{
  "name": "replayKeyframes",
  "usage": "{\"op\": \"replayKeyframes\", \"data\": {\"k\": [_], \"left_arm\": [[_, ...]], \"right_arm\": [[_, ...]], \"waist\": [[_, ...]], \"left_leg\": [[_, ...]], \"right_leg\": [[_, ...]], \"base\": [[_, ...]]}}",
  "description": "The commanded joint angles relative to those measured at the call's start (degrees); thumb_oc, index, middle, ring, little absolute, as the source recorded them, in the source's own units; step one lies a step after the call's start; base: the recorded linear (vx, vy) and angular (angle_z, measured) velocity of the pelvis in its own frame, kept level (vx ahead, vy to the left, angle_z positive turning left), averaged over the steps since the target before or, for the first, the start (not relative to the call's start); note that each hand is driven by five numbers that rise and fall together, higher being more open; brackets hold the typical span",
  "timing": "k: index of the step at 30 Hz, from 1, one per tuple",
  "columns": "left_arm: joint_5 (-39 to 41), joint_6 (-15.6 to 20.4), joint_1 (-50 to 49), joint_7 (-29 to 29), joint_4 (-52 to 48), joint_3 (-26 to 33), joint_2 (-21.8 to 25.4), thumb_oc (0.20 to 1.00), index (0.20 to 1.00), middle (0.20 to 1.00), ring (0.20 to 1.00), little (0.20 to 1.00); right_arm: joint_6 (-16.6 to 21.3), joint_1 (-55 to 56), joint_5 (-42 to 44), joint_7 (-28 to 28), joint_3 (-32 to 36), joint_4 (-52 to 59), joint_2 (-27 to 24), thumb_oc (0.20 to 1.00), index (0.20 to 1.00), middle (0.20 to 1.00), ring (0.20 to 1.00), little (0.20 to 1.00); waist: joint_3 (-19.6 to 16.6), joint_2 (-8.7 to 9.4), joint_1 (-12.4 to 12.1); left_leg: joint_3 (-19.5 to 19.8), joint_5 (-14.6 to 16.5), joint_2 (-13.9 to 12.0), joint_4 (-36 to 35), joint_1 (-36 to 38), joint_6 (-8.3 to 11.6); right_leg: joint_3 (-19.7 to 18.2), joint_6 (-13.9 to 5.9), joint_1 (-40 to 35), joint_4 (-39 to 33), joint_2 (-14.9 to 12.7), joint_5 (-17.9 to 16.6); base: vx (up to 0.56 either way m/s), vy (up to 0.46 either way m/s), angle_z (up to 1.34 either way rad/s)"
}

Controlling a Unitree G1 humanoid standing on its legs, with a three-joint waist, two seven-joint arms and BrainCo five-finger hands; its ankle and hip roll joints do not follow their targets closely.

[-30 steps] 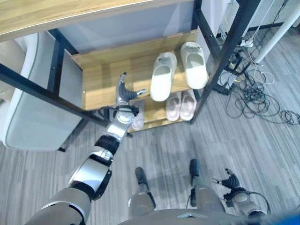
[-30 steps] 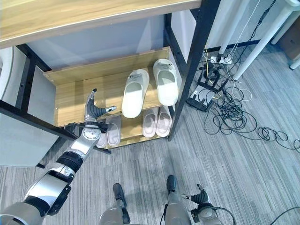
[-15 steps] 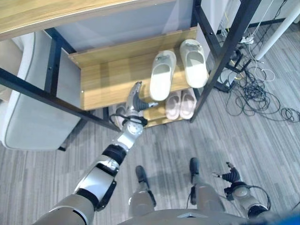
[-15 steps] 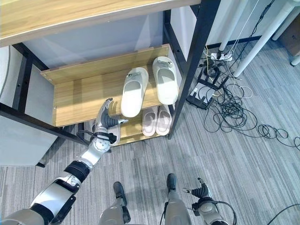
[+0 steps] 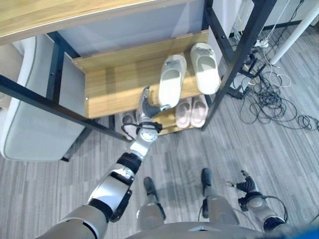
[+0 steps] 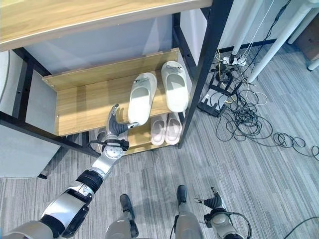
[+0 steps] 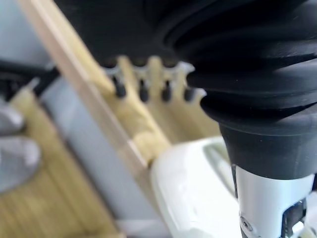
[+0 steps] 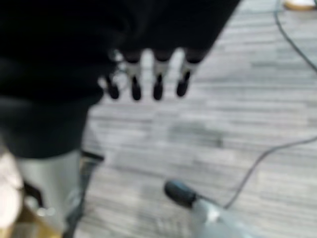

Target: Arrange the slippers neatly on the shoe rack.

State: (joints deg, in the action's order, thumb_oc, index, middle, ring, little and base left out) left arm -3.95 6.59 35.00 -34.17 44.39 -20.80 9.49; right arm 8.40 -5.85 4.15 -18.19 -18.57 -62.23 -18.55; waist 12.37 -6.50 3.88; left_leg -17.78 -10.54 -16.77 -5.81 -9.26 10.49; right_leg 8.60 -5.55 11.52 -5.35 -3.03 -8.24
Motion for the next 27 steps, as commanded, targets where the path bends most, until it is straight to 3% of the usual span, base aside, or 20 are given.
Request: {"op": "replayKeyframes", "data": {"k": [1,8,15,27], "left_arm": [[-3.5,0.5,5.5,-0.8,0.9,-4.2,-0.5,1.0,1.0,1.0,1.0,1.0],[-7.8,-0.1,8.1,-1.7,2.9,-6.6,-0.9,1.0,1.0,1.0,1.0,1.0],[1.2,1.3,7.8,-0.5,2.8,-5.2,-5.1,1.0,1.0,1.0,1.0,1.0],[6.1,1.0,13.4,-2.9,7.9,-3.9,-9.7,1.0,1.0,1.0,1.0,1.0]], "right_arm": [[1.3,-2.2,-0.7,-1.2,-0.7,2.8,-2.0,1.0,1.0,1.0,1.0,1.0],[1.8,-3.9,-1.2,-2.1,-1.4,2.9,-3.0,1.0,1.0,1.0,1.0,1.0],[0.6,-4.2,-2.0,-3.0,-2.1,3.1,-3.2,1.0,1.0,1.0,1.0,1.0],[0.0,-5.0,-1.7,-3.5,-3.2,2.0,-3.6,1.0,1.0,1.0,1.0,1.0]], "waist": [[1.9,-0.25,-0.5],[2.6,0.22,-0.2],[2.8,0.16,-0.1],[2.4,-0.4,1.0]], "left_leg": [[2.9,-0.9,0.4,0.8,-1.4,1.1],[3.1,-1.2,0.1,0.8,-2.1,1.23],[3.0,-1.4,0.0,1.0,-2.0,1.11],[2.1,-1.6,-0.3,1.1,-1.8,1.25]], "right_leg": [[2.5,-2.58,4.7,5.3,-3.1,8.5],[2.2,-2.61,5.9,5.8,-3.2,8.4],[1.8,-2.3,6.2,6.3,-3.1,8.6],[0.9,-2.1,7.6,6.9,-2.8,8.7]], "base": [[0.0,0.0,0.0],[0.0,-0.013,0.0],[0.0,0.0,0.0],[0.0,-0.001,-0.01]]}}
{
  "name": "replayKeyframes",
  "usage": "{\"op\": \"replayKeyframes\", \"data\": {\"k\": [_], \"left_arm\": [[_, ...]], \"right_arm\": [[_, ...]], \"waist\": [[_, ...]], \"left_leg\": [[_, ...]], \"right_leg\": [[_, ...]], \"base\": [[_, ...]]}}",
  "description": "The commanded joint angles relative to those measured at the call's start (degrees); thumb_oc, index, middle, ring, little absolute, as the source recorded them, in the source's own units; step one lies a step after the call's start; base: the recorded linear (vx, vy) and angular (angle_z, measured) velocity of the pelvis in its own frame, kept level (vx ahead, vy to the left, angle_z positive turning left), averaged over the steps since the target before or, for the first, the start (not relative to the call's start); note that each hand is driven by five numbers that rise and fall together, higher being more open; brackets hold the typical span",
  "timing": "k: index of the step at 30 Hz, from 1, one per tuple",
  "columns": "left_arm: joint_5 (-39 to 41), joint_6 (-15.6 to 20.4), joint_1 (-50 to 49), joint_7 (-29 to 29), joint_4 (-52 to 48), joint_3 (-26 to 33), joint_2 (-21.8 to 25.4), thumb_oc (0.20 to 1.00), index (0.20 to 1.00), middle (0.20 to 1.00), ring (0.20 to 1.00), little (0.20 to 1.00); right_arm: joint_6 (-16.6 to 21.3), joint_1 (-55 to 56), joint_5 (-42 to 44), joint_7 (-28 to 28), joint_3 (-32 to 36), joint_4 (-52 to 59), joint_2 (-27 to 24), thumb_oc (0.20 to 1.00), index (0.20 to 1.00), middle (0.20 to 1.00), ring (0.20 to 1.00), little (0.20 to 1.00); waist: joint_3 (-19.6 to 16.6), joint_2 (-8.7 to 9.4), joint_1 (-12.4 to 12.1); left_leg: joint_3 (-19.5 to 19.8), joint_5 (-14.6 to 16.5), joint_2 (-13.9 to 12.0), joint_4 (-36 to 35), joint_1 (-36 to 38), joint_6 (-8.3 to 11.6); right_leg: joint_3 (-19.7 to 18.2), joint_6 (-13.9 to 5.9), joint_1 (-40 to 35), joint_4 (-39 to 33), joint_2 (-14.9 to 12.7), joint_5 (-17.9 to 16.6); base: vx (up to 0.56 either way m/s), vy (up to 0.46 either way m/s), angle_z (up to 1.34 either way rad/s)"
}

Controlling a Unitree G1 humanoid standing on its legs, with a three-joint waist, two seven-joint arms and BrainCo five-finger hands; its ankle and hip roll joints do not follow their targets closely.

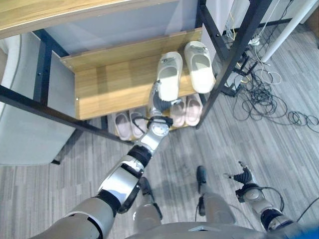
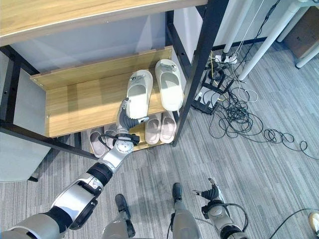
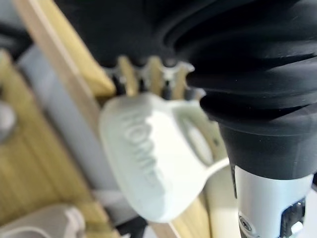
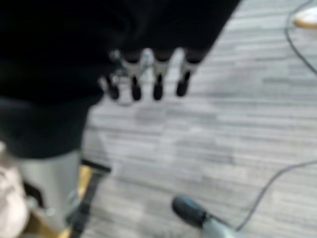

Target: Arrange the slippers neatly on the shoe rack.

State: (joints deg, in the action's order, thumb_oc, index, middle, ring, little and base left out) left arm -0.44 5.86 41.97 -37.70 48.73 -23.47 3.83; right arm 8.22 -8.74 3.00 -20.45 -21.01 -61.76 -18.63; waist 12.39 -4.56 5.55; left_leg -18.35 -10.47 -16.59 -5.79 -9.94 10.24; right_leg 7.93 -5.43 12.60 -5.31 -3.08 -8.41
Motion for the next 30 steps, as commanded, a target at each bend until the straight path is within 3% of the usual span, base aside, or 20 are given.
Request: {"op": "replayKeyframes", "data": {"k": [1,17,30], "left_arm": [[2.6,1.7,6.4,0.6,3.6,-1.2,-4.0,1.0,1.0,1.0,1.0,1.0],[9.6,2.7,10.6,2.0,8.6,-1.5,-7.6,1.0,1.0,1.0,1.0,1.0],[10.3,2.2,14.3,2.3,12.2,-1.9,-8.8,1.0,1.0,1.0,1.0,1.0]], "right_arm": [[0.2,-2.1,-0.6,-1.2,-0.7,1.5,-3.5,1.0,1.0,1.0,1.0,1.0],[0.3,-2.8,0.4,-1.6,-2.0,0.4,-3.1,1.0,1.0,1.0,1.0,1.0],[0.5,-4.5,1.1,-1.5,-2.9,-0.5,-3.4,1.0,1.0,1.0,1.0,1.0]], "waist": [[2.4,-2.35,-0.7],[1.3,-1.95,0.4],[1.1,-1.44,1.1]], "left_leg": [[2.7,-1.7,-0.5,1.1,-1.2,1.5],[2.9,-2.0,-1.4,0.9,-1.6,1.77],[2.8,-2.4,-2.0,0.9,-2.3,1.94]], "right_leg": [[1.5,-2.22,6.5,6.9,-2.8,8.9],[1.4,-1.96,7.2,7.2,-1.8,9.1],[0.8,-1.84,8.4,7.7,-1.4,9.0]], "base": [[0.0,0.0,0.0],[0.0,0.0,0.0],[0.0,-0.005,-0.02]]}}
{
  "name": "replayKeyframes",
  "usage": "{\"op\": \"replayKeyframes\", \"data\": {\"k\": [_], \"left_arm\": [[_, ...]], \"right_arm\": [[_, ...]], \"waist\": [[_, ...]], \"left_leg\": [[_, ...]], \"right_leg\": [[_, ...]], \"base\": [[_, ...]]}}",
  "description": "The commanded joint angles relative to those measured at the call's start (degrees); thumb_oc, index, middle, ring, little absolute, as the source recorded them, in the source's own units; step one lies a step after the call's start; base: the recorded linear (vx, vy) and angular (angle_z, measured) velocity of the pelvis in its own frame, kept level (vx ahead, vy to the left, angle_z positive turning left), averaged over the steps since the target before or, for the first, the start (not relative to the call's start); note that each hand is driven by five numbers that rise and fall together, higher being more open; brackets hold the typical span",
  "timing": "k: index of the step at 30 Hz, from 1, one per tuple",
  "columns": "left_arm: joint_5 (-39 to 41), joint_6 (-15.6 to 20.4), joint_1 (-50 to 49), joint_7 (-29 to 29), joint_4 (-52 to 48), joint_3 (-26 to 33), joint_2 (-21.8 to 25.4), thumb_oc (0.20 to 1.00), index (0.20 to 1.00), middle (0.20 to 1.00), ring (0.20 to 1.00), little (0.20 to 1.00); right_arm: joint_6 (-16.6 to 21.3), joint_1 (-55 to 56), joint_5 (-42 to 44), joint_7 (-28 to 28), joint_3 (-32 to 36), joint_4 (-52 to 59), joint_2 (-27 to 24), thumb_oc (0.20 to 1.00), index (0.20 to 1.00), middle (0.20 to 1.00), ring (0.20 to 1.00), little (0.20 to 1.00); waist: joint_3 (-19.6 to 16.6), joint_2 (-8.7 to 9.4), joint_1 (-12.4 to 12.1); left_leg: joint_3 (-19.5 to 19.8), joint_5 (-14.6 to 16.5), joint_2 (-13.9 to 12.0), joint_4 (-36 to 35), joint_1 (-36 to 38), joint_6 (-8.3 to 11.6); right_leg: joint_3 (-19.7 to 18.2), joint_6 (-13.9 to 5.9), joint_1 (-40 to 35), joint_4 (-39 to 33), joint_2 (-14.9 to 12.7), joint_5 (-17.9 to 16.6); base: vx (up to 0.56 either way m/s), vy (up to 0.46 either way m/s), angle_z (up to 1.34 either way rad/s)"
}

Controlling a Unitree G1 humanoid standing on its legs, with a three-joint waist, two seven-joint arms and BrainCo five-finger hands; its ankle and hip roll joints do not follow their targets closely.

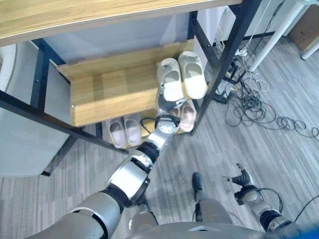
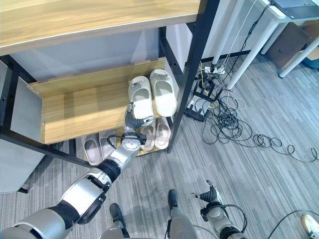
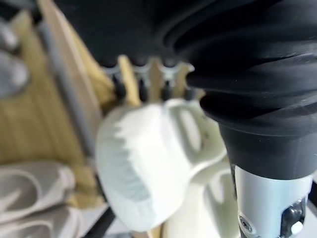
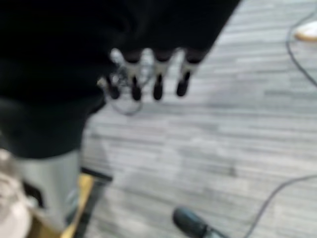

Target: Arrange the slippers neatly on the shoe rack.

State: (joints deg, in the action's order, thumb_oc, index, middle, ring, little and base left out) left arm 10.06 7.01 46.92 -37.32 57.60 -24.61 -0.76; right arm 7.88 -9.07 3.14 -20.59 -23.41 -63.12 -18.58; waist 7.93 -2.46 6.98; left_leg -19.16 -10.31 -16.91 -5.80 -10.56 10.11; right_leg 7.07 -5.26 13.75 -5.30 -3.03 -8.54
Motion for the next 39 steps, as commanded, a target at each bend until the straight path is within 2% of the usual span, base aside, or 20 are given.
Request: {"op": "replayKeyframes", "data": {"k": [1,15,24,30,32,35,39], "left_arm": [[-0.2,1.1,9.8,1.9,3.7,-0.7,-4.2,1.0,1.0,1.0,1.0,1.0],[-2.4,-0.3,13.2,1.8,8.5,-0.1,-2.5,1.0,1.0,1.0,1.0,1.0],[-1.6,0.2,13.1,2.8,6.7,0.1,-0.8,1.0,1.0,1.0,1.0,1.0],[1.7,3.4,7.0,5.7,-8.3,-1.5,0.3,1.0,1.0,1.0,1.0,1.0],[0.7,3.8,4.1,6.8,-17.8,-2.5,2.8,1.0,1.0,1.0,1.0,1.0],[-0.7,4.1,0.8,8.2,-25.4,-2.3,5.7,1.0,1.0,1.0,1.0,1.0],[-3.1,3.5,-4.6,10.0,-29.5,-1.4,9.3,1.0,1.0,1.0,1.0,1.0]], "right_arm": [[0.8,-4.3,0.9,-1.4,-0.6,0.9,-3.5,1.0,1.0,1.0,1.0,1.0],[1.4,-4.2,1.1,-0.7,-1.1,-0.4,-3.6,1.0,1.0,1.0,1.0,1.0],[1.6,-2.7,1.3,0.1,-0.3,-0.5,-3.6,1.0,1.0,1.0,1.0,1.0],[1.2,-2.1,3.5,0.3,2.5,0.1,-2.1,1.0,1.0,1.0,1.0,1.0],[0.8,-2.1,3.6,0.5,3.5,0.6,-1.1,1.0,1.0,1.0,1.0,1.0],[0.5,-2.3,3.5,0.9,3.8,1.3,-0.1,1.0,1.0,1.0,1.0,1.0],[0.2,-2.4,3.1,1.0,4.3,1.5,0.9,1.0,1.0,1.0,1.0,1.0]], "waist": [[5.5,-3.47,-0.3],[4.6,-2.37,0.5],[4.1,-2.24,0.3],[4.6,-3.15,-1.2],[5.1,-3.62,-2.4],[5.4,-4.07,-3.6],[5.6,-4.51,-4.8]], "left_leg": [[3.6,-2.5,-1.7,0.9,-1.7,2.06],[3.6,-2.3,-2.4,1.3,-2.6,1.99],[4.4,-1.9,-2.3,1.9,-2.0,1.66],[5.4,-1.7,-1.8,2.5,-2.1,1.45],[6.2,-1.6,-1.6,2.6,-2.3,1.4],[6.9,-1.7,-1.3,2.6,-2.7,1.24],[7.4,-1.7,-1.1,3.0,-2.9,1.06]], "right_leg": [[1.7,-2.01,7.4,7.7,-1.4,9.1],[0.9,-1.95,8.6,8.0,-0.9,8.9],[1.2,-1.79,7.3,8.4,-0.9,9.6],[2.0,-1.69,6.2,8.6,-1.2,10.0],[2.7,-1.68,5.7,8.8,-1.4,10.2],[3.2,-1.61,5.7,8.9,-1.6,10.2],[3.6,-1.42,5.2,9.0,-1.7,10.5]], "base": [[0.0,0.0,0.0],[0.01,-0.014,-0.02],[0.0,0.0,0.0],[0.0,0.006,0.03],[-0.01,0.025,0.2],[-0.02,0.019,0.16],[0.0,0.011,0.04]]}}
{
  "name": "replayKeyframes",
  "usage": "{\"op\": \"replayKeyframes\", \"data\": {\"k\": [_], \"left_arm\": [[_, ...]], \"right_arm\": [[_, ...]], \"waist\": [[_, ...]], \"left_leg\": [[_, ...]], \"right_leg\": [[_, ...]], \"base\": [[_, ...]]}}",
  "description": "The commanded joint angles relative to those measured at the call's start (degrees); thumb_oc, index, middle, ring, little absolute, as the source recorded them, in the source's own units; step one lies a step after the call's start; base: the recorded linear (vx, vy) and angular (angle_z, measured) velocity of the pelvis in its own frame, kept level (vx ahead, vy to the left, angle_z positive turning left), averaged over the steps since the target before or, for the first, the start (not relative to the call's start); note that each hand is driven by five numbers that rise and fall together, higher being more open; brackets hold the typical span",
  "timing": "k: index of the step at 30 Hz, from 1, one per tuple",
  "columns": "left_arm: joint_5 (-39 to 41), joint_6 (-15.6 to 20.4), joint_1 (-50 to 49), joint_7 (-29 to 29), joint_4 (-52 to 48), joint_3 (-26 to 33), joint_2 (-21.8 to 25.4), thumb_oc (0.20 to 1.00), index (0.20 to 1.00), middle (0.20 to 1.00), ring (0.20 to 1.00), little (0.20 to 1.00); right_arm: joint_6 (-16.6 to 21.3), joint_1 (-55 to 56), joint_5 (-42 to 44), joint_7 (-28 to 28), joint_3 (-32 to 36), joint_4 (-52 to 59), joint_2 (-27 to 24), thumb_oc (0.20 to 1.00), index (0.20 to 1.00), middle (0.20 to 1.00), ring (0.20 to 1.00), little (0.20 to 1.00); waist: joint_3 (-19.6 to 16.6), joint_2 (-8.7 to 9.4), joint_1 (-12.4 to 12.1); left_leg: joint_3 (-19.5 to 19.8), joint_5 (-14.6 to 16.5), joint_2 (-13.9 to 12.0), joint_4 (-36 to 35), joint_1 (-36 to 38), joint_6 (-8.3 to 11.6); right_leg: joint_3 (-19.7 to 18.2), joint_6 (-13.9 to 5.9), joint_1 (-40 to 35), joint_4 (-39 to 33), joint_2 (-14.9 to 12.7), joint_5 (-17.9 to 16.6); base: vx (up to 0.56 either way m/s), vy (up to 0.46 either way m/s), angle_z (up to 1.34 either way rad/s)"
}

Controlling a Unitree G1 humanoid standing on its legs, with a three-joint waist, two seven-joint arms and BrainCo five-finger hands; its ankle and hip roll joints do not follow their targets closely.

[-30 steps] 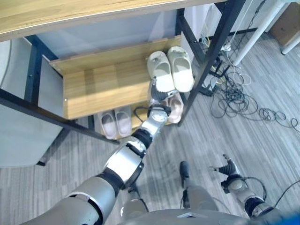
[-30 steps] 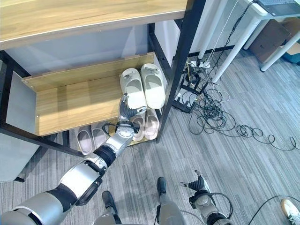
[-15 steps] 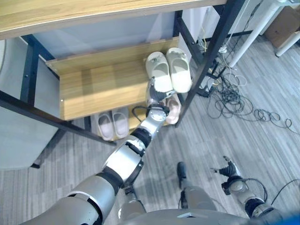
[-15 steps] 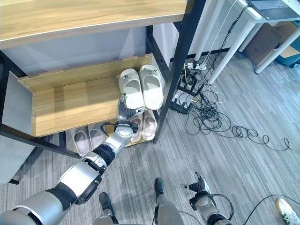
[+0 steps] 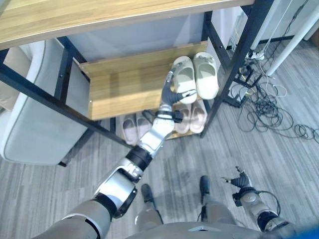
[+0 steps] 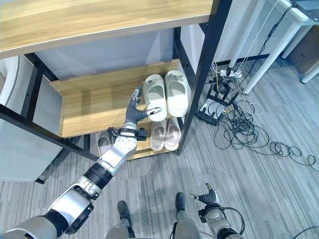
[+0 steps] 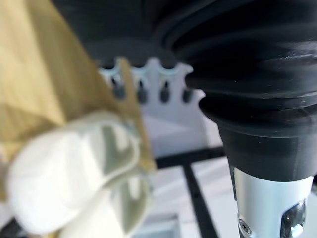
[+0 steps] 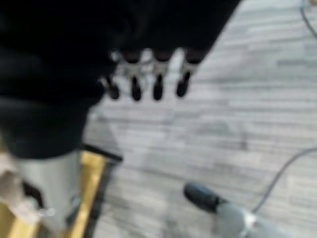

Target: Arrange the slippers neatly on the shoe rack.

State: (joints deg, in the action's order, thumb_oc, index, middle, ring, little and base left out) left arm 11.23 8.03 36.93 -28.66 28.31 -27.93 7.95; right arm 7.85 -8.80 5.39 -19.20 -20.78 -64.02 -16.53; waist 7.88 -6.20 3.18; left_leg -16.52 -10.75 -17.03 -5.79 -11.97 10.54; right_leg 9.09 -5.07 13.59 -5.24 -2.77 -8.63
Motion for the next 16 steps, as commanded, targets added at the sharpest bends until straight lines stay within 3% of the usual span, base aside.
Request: {"op": "replayKeyframes", "data": {"k": [1,3,4,6,9,11,12,14,16], "left_arm": [[-4.4,2.5,3.9,1.6,-1.4,2.3,1.4,1.0,1.0,1.0,1.0,1.0],[-6.2,2.9,-2.2,3.2,-6.7,3.6,5.5,1.0,1.0,1.0,1.0,1.0],[-3.9,5.2,-7.6,5.1,-13.8,5.3,9.3,1.0,1.0,1.0,1.0,1.0],[-2.4,10.5,-25.3,11.6,-32.7,12.0,21.1,1.0,1.0,1.0,1.0,1.0],[10.4,12.9,-42.0,23.1,-43.9,18.4,29.7,1.0,1.0,1.0,1.0,1.0],[16.4,12.5,-48.3,28.9,-45.8,19.8,33.5,1.0,1.0,1.0,1.0,1.0],[21.5,10.4,-53.4,33.5,-42.6,18.6,35.1,1.0,1.0,1.0,1.0,1.0],[21.8,9.3,-57.7,36.5,-37.2,16.1,37.2,1.0,1.0,1.0,1.0,1.0],[15.9,8.3,-57.4,38.3,-25.2,9.6,37.1,1.0,1.0,1.0,1.0,1.0]], "right_arm": [[0.3,-2.5,0.9,-0.4,1.8,2.5,-0.9,1.0,1.0,1.0,1.0,1.0],[0.4,-2.7,1.3,-0.4,3.2,2.4,-0.5,1.0,1.0,1.0,1.0,1.0],[0.3,-3.4,1.8,-0.7,4.0,2.1,0.2,1.0,1.0,1.0,1.0,1.0],[1.0,-3.2,1.6,-0.9,6.1,1.4,1.1,1.0,1.0,1.0,1.0,1.0],[0.6,-1.8,0.0,0.5,6.4,0.1,0.5,1.0,1.0,1.0,1.0,1.0],[0.3,0.5,-1.6,1.8,6.4,-1.0,0.1,1.0,1.0,1.0,1.0,1.0],[-0.1,2.1,-2.1,3.2,7.3,-3.4,-0.9,1.0,1.0,1.0,1.0,1.0],[0.2,3.8,-2.8,4.2,7.5,-4.8,-1.1,1.0,1.0,1.0,1.0,1.0],[0.5,3.9,-2.7,4.9,7.7,-6.7,-1.6,1.0,1.0,1.0,1.0,1.0]], "waist": [[5.6,-0.82,-1.1],[5.7,-0.99,-2.1],[5.8,-1.09,-3.0],[6.0,-1.71,-5.5],[5.2,-2.0,-7.3],[4.7,-2.1,-7.8],[4.2,-2.11,-8.2],[4.2,-2.0,-8.4],[3.8,-1.98,-8.3]], "left_leg": [[4.9,-1.2,-0.9,3.1,-1.5,0.61],[5.5,-1.2,-0.7,3.6,-1.5,0.47],[5.9,-1.0,-0.6,4.0,-1.6,0.45],[6.0,-0.2,-0.7,5.0,-1.6,0.35],[6.7,-0.4,-0.9,5.5,-1.9,0.01],[7.3,-0.2,-1.0,5.5,-1.8,-0.22],[7.7,0.0,-1.0,5.4,-1.3,-0.33],[8.0,0.6,-1.0,5.6,-0.7,-0.41],[8.2,0.7,-0.9,5.3,-0.1,-0.52]], "right_leg": [[1.7,-1.59,5.3,8.9,-2.0,10.6],[1.8,-1.63,4.8,9.0,-2.1,10.7],[2.0,-1.67,4.3,9.1,-2.3,10.8],[2.3,-1.71,3.3,9.0,-2.3,11.3],[2.7,-1.62,2.3,8.7,-2.1,11.1],[2.9,-1.63,1.5,8.6,-2.1,11.4],[3.2,-1.55,0.6,8.7,-1.8,11.8],[3.2,-1.61,-0.4,8.8,-1.8,12.2],[3.3,-1.75,-1.1,8.9,-1.8,12.4]], "base": [[0.0,0.0,0.0],[0.0,0.0,0.0],[0.0,0.0,0.0],[-0.02,0.009,0.11],[0.01,-0.007,0.5],[0.03,-0.022,0.27],[0.04,-0.032,0.03],[0.04,-0.019,-0.06],[0.04,0.007,-0.02]]}}
